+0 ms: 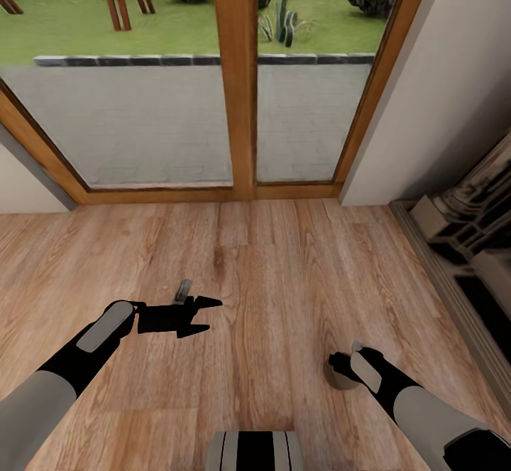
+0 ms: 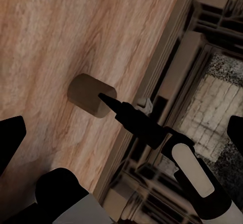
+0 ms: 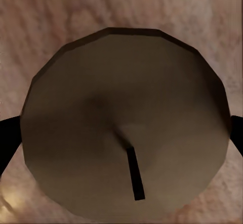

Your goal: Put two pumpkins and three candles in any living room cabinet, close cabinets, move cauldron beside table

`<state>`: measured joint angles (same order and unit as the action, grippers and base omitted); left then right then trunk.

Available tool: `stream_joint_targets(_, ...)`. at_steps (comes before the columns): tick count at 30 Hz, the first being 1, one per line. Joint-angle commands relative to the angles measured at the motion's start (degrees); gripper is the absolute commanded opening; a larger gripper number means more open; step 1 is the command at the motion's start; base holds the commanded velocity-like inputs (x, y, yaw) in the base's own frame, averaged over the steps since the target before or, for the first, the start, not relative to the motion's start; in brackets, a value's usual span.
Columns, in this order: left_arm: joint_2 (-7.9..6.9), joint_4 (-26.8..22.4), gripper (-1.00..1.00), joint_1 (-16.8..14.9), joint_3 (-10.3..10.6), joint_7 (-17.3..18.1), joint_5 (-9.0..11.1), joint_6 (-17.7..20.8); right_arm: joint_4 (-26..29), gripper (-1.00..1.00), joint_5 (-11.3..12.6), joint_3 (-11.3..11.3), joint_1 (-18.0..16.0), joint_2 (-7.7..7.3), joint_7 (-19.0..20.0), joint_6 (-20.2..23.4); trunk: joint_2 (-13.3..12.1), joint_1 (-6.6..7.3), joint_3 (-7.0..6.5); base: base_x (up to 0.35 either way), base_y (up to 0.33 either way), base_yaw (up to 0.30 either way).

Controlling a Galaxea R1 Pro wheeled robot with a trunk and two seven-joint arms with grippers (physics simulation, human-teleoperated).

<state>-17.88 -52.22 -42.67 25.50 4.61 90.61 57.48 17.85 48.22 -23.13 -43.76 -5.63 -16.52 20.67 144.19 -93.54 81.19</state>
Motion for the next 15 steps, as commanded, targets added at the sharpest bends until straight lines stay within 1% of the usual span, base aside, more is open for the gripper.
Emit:
stream_joint_targets(1,-0.05,0.01,1.00,-0.05,0.16,0.48,-0.35,0.00,0.16,1.00,0.60,-0.48,-0.01,-0.07,-0.37,-0.01,0.02,0.01,0.04,0.000,0.000,0.000)
stream_joint_targets(5,-0.05,0.01,1.00,-0.05,0.16,0.48,-0.35,0.00,0.15,1.00,0.61,-0.51,0.01,-0.07,-0.33,-0.32,0.02,0.01,0.04,0.000,0.000,0.000)
stream_joint_targets(7,-0.05,0.01,1.00,-0.05,0.16,0.48,-0.35,0.00,0.16,1.00,0.62,-0.51,0.00,-0.08,-0.34,-0.34,0.04,-0.04,0.48,0.000,0.000,0.000)
stream_joint_targets(10,-0.05,0.04,1.00,-0.05,0.16,0.48,-0.35,0.00,0.14,1.00,0.64,-0.51,0.00,-0.08,-0.29,-0.33,0.04,-0.04,0.48,0.000,0.000,0.000)
stream_joint_targets(11,-0.05,0.06,1.00,-0.05,0.16,0.48,-0.35,0.00,0.15,-1.00,0.64,-0.51,0.01,-0.08,-0.28,-0.31,0.04,-0.04,0.48,0.000,0.000,0.000)
stream_joint_targets(15,-0.05,0.04,1.00,-0.05,0.14,0.48,-0.35,0.00,0.16,-1.00,0.64,-0.51,0.00,-0.02,-0.22,-0.28,0.04,-0.04,0.48,0.000,0.000,0.000)
